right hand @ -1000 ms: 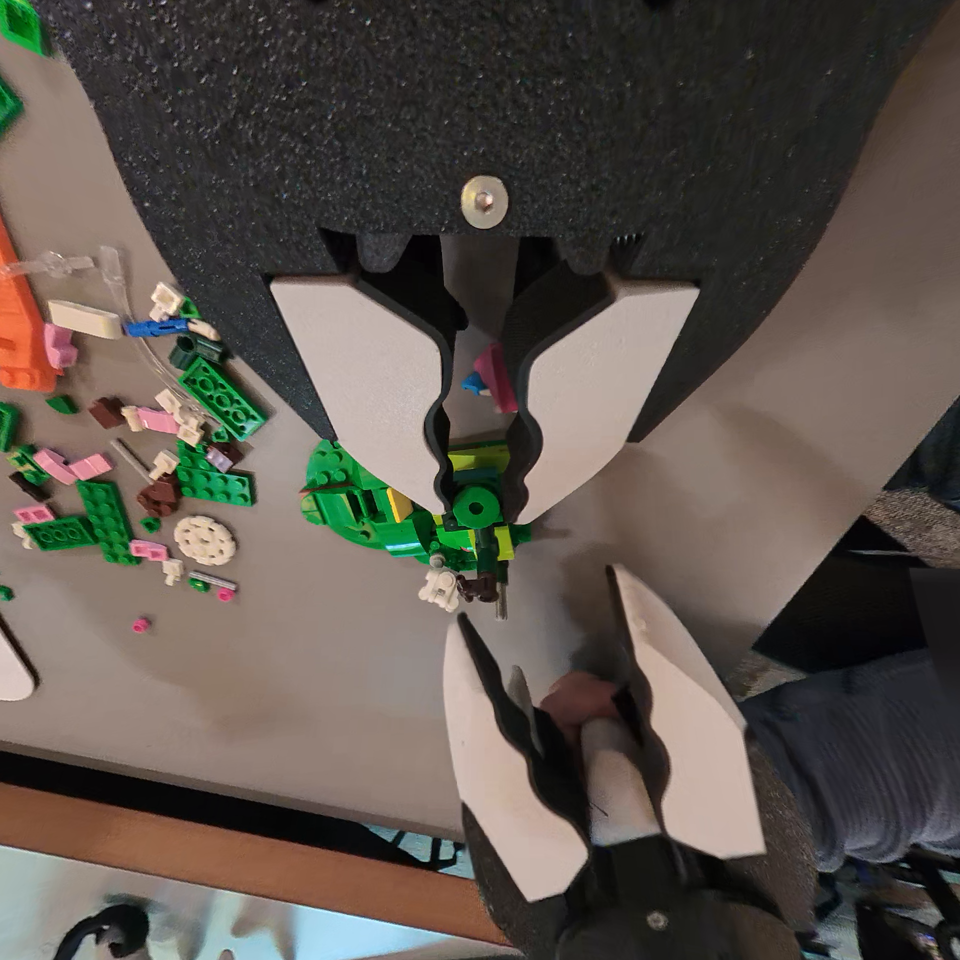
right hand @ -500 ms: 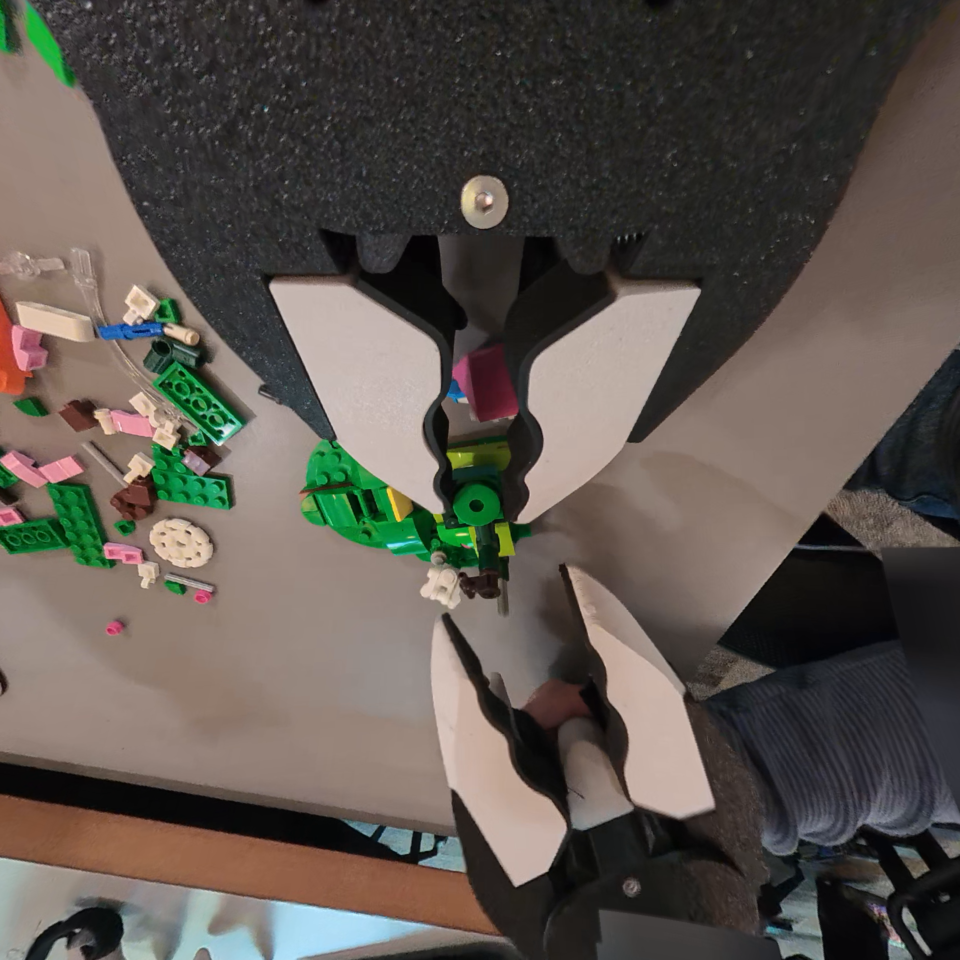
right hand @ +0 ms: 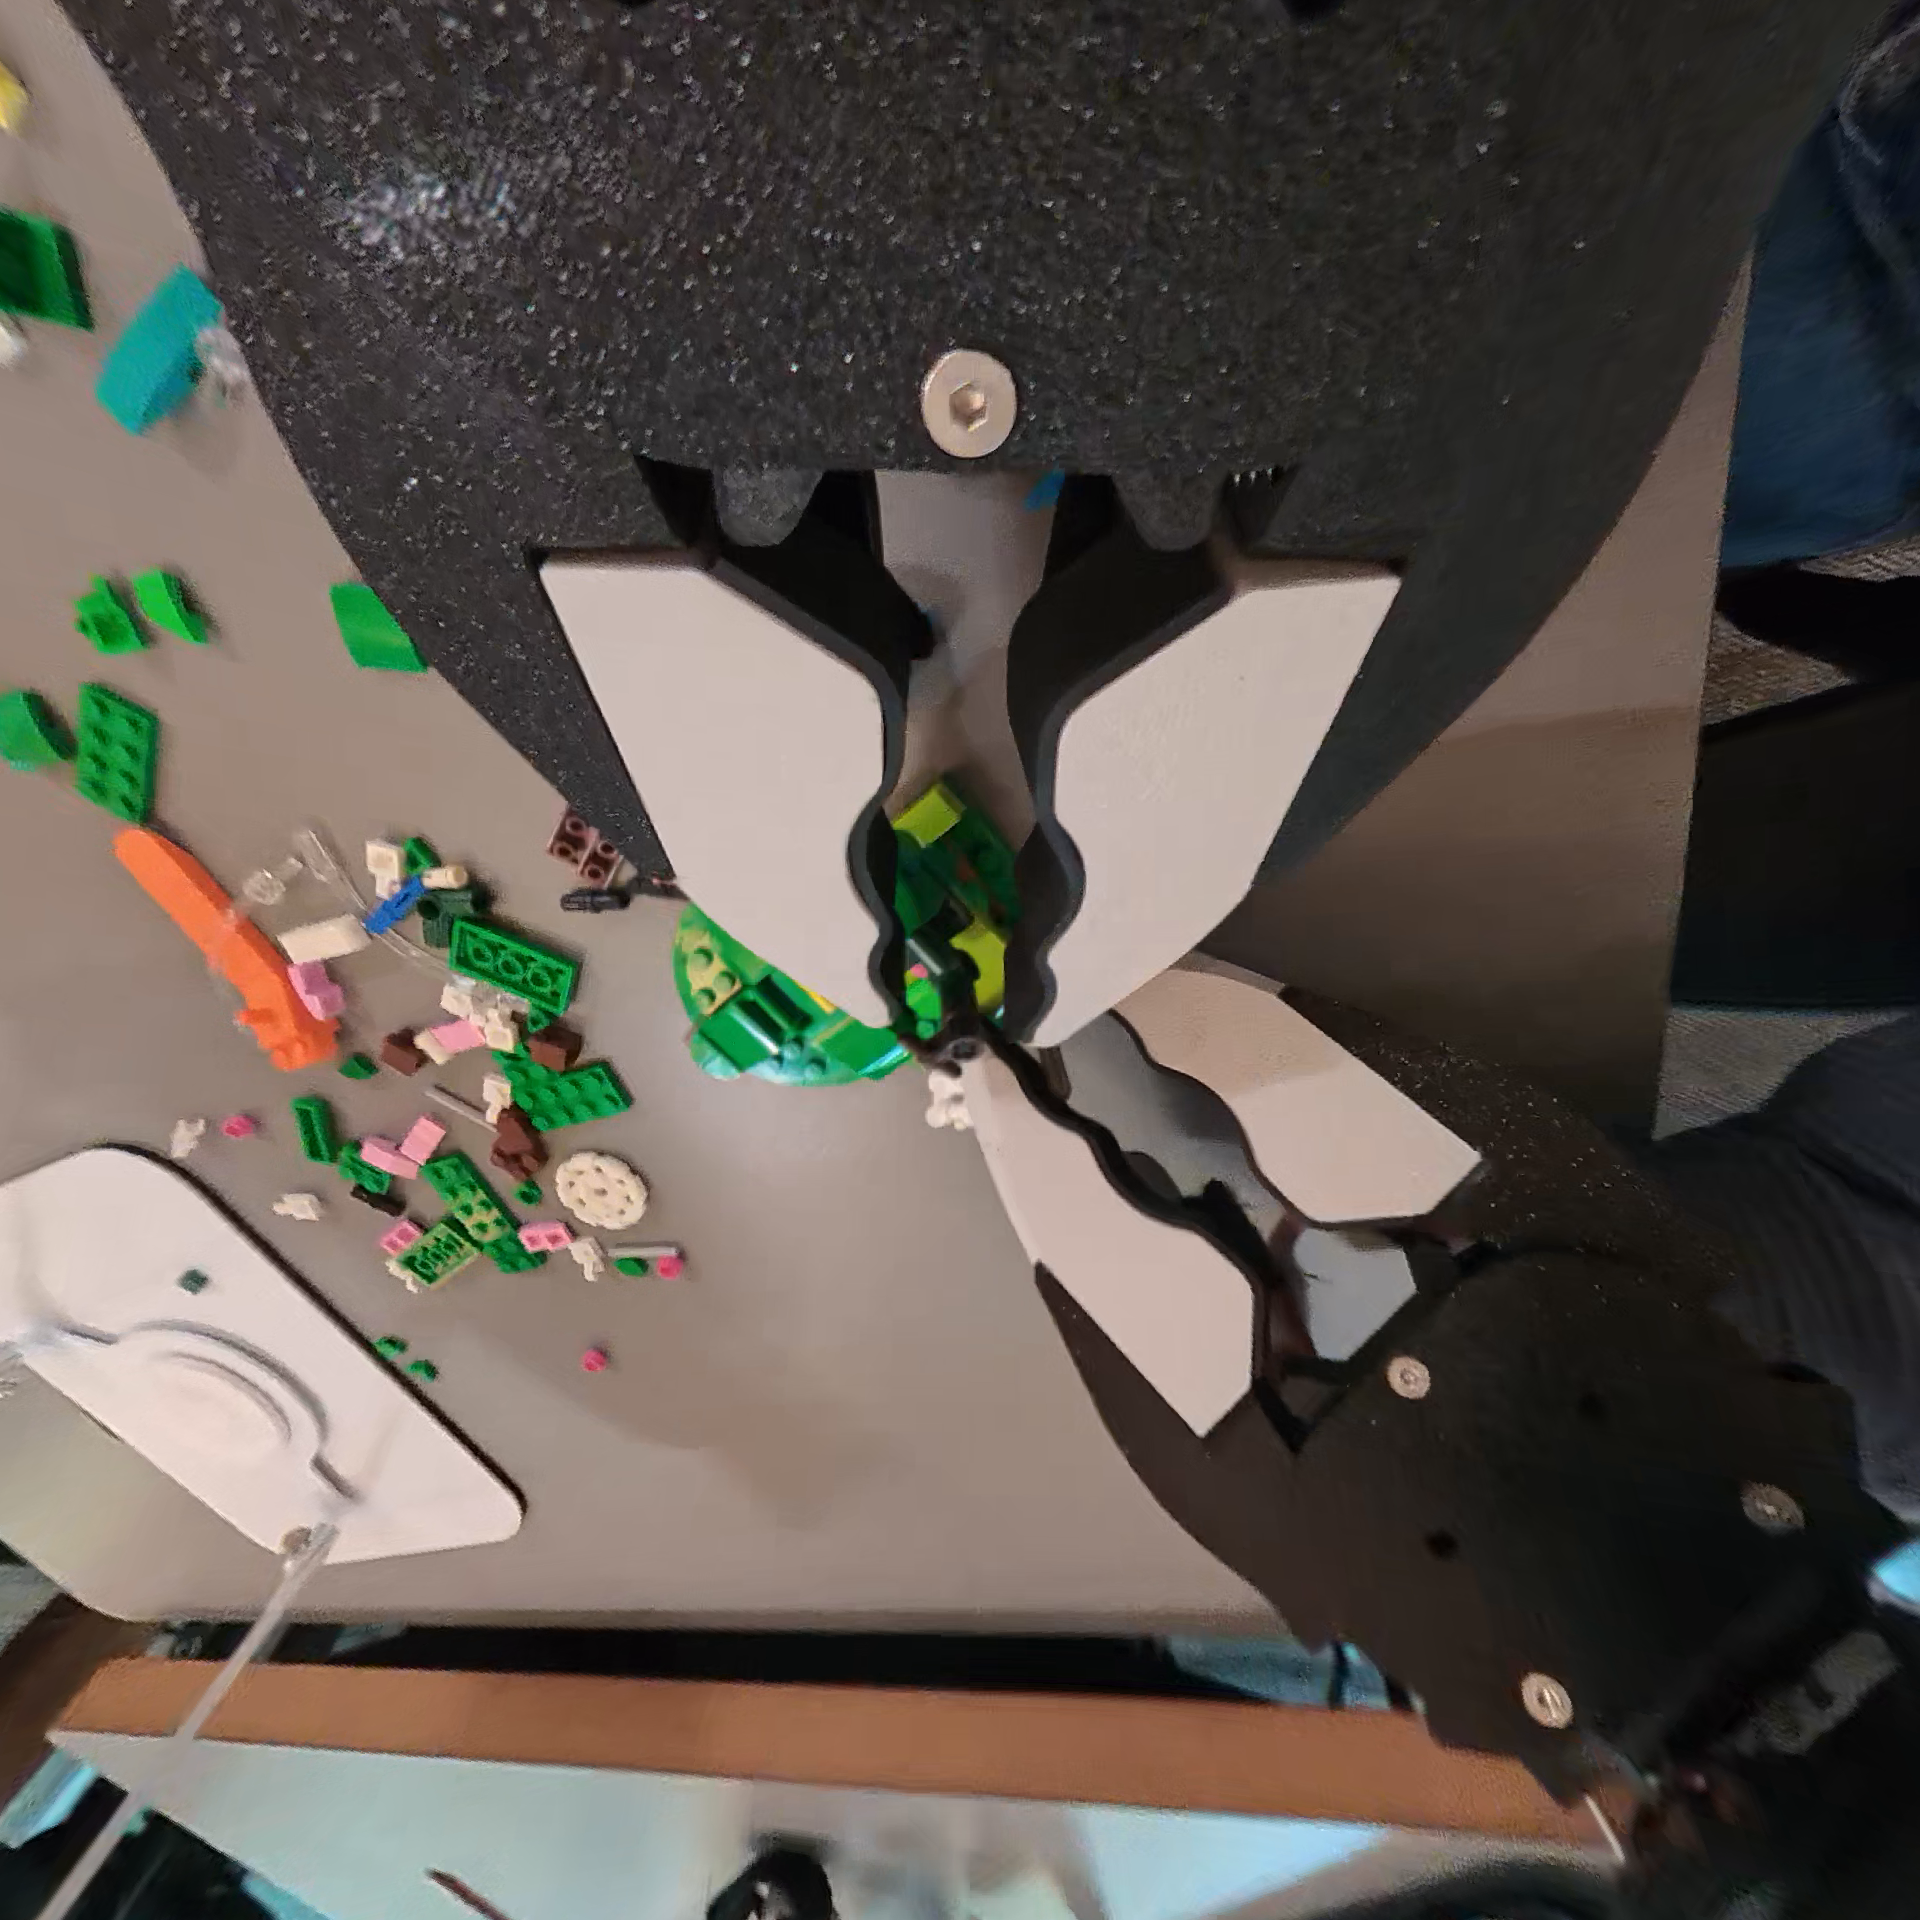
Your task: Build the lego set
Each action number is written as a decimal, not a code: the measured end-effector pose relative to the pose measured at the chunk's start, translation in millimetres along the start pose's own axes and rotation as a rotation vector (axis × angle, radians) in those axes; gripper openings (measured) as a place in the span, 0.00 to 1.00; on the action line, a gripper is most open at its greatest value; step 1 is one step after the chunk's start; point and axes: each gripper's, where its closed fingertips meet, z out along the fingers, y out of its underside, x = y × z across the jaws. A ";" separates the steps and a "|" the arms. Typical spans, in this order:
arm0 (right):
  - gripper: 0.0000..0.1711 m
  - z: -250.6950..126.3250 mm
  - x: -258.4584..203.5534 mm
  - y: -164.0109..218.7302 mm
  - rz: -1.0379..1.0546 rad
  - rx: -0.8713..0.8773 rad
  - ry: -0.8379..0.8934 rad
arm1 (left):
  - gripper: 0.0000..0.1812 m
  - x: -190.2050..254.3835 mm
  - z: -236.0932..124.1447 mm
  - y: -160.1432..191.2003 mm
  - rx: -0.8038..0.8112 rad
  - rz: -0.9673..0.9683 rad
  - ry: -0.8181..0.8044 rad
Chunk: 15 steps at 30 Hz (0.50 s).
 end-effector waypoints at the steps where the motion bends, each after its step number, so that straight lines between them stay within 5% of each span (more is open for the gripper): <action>1: 0.09 0.7 -0.9 3.0 -0.006 -0.018 0.024 | 0.10 0.2 0.4 0.0 -0.001 0.003 0.001; 15: 0.04 8.3 4.1 1.4 -0.031 0.007 0.190 | 0.10 -1.9 2.3 -1.0 -0.001 -0.016 0.009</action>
